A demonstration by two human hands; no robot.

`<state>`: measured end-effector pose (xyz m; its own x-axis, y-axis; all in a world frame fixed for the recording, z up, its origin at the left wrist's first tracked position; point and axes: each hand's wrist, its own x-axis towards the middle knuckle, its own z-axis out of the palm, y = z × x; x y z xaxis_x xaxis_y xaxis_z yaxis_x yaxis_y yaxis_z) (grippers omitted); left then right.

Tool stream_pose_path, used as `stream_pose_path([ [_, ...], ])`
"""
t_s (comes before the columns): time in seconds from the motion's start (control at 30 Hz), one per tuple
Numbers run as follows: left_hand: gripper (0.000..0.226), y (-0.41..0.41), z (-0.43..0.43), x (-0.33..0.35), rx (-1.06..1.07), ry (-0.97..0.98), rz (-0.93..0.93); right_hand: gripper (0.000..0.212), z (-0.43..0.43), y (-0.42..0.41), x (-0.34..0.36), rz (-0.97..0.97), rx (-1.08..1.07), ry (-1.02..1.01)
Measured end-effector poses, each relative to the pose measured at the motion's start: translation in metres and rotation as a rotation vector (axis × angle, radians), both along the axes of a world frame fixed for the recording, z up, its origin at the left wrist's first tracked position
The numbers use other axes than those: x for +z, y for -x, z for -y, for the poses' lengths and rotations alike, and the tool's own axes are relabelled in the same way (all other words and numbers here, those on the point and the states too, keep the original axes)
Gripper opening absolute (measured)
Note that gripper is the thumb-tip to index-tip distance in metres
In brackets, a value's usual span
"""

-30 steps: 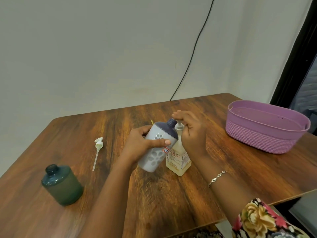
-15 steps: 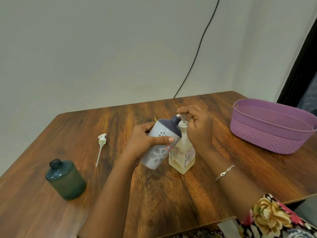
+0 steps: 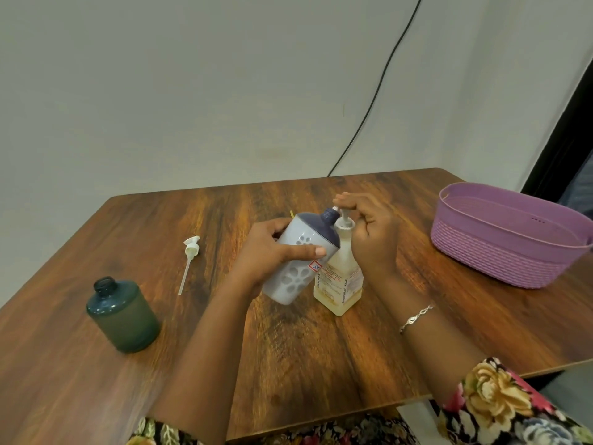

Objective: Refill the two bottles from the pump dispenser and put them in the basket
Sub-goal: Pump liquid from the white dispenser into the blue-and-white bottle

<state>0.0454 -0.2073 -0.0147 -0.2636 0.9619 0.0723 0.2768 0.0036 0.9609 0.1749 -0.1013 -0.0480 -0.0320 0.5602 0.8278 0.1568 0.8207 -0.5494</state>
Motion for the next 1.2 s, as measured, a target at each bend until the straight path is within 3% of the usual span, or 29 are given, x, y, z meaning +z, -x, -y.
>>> stream_pose_path([
  [0.33, 0.043, 0.004, -0.005, -0.006, 0.004, 0.013, -0.018, 0.035, -0.008, 0.004, -0.014, 0.003, -0.055, -0.091],
  [0.6, 0.042, 0.002, -0.006, -0.003, 0.006, 0.011, 0.018, 0.038, -0.008, -0.004, 0.005, 0.040, -0.022, 0.006],
  [0.8, 0.043, 0.001, -0.007, -0.006, 0.020, 0.014, 0.022, 0.037, -0.009, 0.001, -0.010, 0.047, -0.055, -0.125],
  [1.07, 0.042, -0.002, -0.001, -0.007, 0.008, 0.020, 0.027, 0.039, -0.004, -0.005, 0.000, 0.047, 0.030, -0.022],
  [1.2, 0.043, -0.002, 0.000, -0.007, 0.014, 0.007, 0.037, 0.039, -0.011, -0.005, 0.007, 0.101, -0.028, -0.069],
])
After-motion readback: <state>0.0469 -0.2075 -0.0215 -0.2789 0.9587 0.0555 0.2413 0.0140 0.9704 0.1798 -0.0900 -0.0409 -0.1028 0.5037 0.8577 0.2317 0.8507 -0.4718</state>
